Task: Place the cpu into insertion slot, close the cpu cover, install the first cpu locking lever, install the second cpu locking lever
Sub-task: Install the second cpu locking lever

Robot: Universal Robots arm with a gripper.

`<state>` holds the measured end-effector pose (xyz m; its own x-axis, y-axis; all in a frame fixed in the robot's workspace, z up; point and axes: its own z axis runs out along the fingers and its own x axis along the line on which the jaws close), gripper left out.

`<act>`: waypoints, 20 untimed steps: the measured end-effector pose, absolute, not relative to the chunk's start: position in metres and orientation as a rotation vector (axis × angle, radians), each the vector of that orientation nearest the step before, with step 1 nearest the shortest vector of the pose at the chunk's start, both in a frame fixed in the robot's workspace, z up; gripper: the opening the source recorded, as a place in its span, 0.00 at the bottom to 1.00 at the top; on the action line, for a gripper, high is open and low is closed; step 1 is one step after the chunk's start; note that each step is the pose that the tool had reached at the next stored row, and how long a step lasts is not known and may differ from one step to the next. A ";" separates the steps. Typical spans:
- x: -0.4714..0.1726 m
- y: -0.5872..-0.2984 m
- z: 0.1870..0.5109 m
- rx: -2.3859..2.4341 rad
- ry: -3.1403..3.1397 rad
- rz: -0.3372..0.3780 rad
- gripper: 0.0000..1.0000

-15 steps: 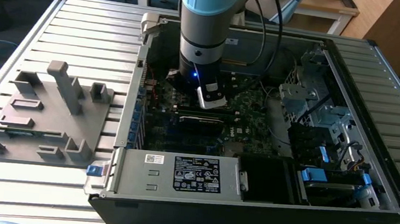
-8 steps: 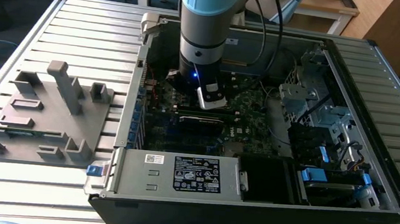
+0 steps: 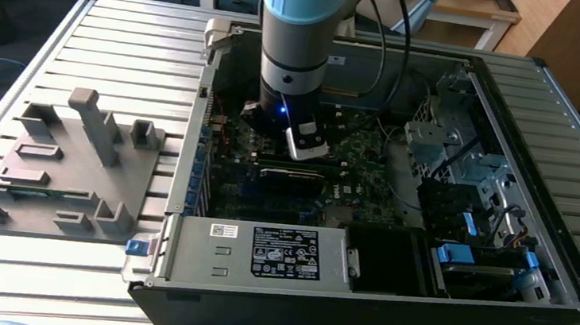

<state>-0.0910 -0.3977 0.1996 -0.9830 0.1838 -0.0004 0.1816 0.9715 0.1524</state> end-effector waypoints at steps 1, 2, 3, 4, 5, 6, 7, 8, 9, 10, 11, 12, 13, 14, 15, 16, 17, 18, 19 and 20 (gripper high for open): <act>-0.091 -0.398 0.199 0.288 3.104 0.247 0.11; -0.091 -0.398 0.199 0.288 3.104 0.257 0.11; -0.091 -0.398 0.199 0.288 3.104 0.267 0.11; -0.091 -0.398 0.199 0.288 3.104 0.272 0.11; -0.091 -0.398 0.199 0.288 3.103 0.275 0.11; -0.091 -0.398 0.199 0.288 3.103 0.277 0.11; -0.091 -0.398 0.199 0.288 3.103 0.278 0.11; -0.091 -0.399 0.199 0.288 3.103 0.279 0.11; -0.091 -0.399 0.199 0.288 3.103 0.280 0.11; -0.091 -0.399 0.199 0.288 3.103 0.280 0.11; -0.091 -0.399 0.198 0.288 3.103 0.281 0.11; -0.091 -0.399 0.198 0.288 3.103 0.284 0.11; -0.091 -0.399 0.198 0.288 3.103 0.290 0.11; -0.091 -0.399 0.198 0.288 3.103 0.295 0.11; -0.091 -0.399 0.198 0.288 3.102 0.301 0.11; -0.091 -0.400 0.198 0.289 3.102 0.308 0.11; -0.091 -0.400 0.198 0.289 3.102 0.313 0.11; -0.091 -0.400 0.198 0.289 3.102 0.315 0.11; -0.091 -0.400 0.198 0.289 3.102 0.317 0.11; -0.091 -0.401 0.198 0.289 3.102 0.318 0.11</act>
<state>-0.0911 -0.4006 0.1977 -0.9829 0.1837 0.0084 0.1816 0.9624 0.2020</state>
